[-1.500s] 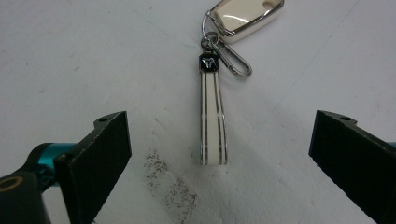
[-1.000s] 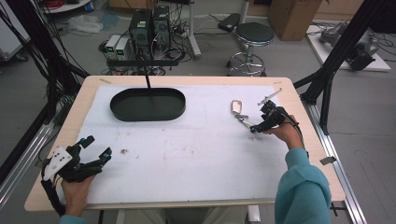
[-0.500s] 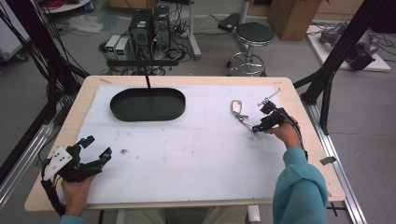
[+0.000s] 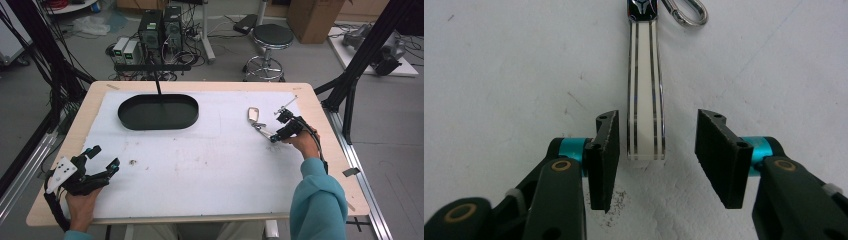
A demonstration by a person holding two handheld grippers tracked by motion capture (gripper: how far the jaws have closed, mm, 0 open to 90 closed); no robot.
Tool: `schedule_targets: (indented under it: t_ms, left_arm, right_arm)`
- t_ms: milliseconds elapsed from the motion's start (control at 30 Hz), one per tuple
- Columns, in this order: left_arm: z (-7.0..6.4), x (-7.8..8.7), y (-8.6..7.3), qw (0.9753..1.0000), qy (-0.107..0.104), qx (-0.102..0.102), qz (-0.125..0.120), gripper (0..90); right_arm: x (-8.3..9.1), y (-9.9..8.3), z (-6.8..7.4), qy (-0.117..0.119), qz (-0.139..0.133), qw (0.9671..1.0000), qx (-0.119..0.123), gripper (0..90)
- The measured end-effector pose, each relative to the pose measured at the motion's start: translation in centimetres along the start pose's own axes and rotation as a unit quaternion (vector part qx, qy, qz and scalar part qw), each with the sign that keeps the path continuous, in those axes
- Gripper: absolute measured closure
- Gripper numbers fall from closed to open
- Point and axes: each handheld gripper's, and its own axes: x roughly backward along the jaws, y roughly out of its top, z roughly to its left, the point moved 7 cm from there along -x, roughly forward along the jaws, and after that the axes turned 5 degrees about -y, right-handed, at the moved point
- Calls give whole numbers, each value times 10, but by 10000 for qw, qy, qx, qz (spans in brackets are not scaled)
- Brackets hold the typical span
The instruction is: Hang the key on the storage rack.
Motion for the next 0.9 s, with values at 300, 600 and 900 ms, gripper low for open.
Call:
schedule_targets:
  t_ms: [300,600,900]
  left_arm:
    - [0,0,0,10000,-1,-1,-1,164]
    - [0,0,0,10000,1,3,-2,164]
    - [1,0,0,10000,25,34,2,164]
  right_arm:
    - [-3,-1,1,7,95,9999,-34,564]
    - [-6,-1,1,89,165,9998,17,666]
    - [-6,0,3,-12,249,9996,109,739]
